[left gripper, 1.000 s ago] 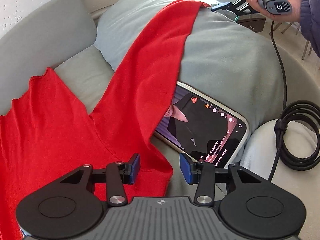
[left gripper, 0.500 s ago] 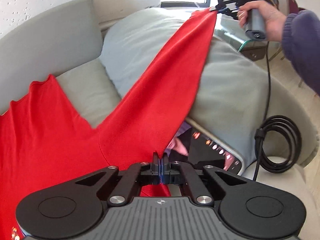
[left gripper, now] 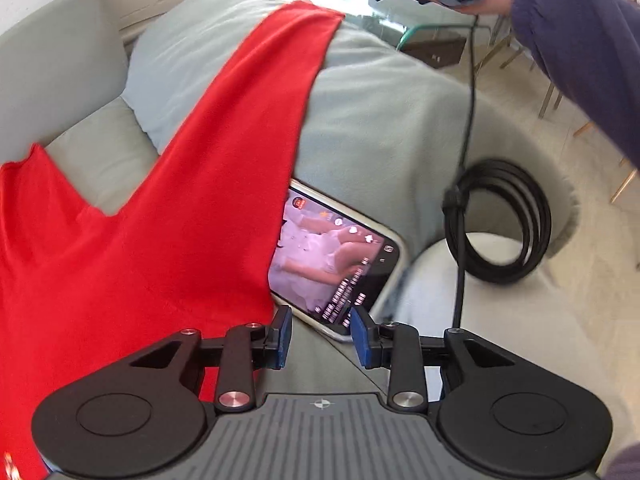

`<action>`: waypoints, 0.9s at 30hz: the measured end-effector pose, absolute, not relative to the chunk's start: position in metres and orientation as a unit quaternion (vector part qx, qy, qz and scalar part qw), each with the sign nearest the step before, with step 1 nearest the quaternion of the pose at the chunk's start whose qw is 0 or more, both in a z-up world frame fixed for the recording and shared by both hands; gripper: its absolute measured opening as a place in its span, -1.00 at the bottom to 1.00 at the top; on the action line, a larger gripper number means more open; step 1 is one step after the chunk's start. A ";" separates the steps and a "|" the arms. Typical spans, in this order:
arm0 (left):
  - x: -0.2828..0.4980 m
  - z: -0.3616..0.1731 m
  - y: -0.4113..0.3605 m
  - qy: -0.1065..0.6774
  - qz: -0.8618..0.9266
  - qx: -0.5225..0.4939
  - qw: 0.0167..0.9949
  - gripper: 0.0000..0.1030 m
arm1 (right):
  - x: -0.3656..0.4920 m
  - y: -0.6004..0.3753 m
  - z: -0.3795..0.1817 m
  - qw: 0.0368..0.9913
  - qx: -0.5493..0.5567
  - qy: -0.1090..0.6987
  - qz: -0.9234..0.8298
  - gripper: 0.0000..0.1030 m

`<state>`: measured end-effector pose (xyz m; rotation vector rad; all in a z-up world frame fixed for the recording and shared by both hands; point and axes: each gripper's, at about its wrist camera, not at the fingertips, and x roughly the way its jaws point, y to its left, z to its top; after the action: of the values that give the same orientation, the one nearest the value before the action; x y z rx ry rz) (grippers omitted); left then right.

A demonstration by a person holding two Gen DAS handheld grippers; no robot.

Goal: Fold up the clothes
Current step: 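Pull the held shirt edge outward with the right gripper and lower it, then open the right gripper while the left gripper moves to the shirt edge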

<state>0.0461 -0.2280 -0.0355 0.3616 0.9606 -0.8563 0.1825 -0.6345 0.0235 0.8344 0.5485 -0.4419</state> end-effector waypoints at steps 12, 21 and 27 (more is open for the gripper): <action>0.008 0.000 -0.063 0.447 -0.204 0.072 0.868 0.05 | 0.070 -0.429 0.089 0.905 0.281 0.313 0.062 0.43; 0.037 -0.038 0.018 0.443 -0.052 -0.055 0.893 -0.74 | 0.077 -0.248 -0.016 0.858 0.171 0.464 0.135 -0.96; 0.043 -0.057 0.028 0.490 -0.080 -0.057 0.866 -0.71 | 0.087 -0.193 -0.052 0.826 0.058 0.544 0.137 -0.83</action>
<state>0.0426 0.0284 -0.0567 -0.1192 1.0254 -0.1667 0.0872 -0.1935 -0.0519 0.1231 1.1561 0.2909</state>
